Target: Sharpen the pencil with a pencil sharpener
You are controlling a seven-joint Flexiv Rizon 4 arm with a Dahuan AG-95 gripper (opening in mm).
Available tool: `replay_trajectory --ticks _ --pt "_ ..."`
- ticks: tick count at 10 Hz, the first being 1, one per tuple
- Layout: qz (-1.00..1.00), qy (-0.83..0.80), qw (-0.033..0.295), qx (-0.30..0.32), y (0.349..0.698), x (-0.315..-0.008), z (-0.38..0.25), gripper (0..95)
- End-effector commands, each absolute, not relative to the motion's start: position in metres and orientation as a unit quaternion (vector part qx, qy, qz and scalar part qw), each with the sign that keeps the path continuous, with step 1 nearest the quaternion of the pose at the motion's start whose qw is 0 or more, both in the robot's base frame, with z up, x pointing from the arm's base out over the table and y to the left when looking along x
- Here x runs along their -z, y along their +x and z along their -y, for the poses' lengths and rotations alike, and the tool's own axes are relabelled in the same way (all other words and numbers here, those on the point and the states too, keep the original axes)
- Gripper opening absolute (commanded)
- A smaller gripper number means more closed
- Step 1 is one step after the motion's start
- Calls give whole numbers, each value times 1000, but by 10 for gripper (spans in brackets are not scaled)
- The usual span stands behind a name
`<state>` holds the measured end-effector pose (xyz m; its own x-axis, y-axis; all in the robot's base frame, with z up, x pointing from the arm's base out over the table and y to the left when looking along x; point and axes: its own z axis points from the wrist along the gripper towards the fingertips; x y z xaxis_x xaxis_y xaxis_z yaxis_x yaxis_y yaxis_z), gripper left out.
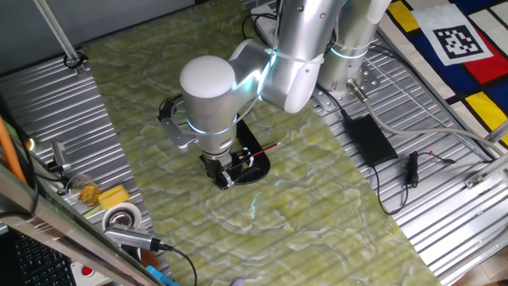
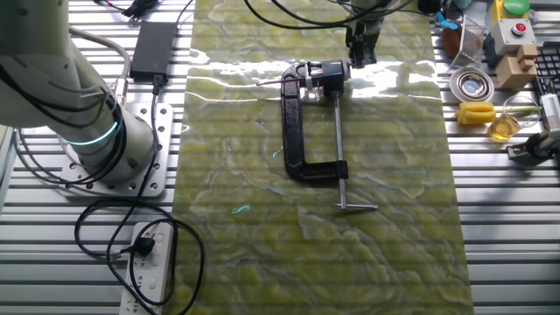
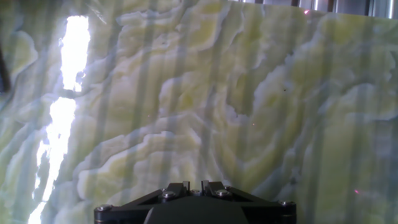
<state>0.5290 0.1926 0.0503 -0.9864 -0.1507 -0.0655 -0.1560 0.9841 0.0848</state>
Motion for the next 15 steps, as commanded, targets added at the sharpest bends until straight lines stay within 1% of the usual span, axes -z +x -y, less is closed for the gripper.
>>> replay_trajectory --ticks 1,12,15 --pt "-995 -79 29 -45 529 -50 -192 0" --pt "-994 -98 29 -47 535 -39 -182 0" --pt "-993 -97 31 -60 535 -37 -180 0"
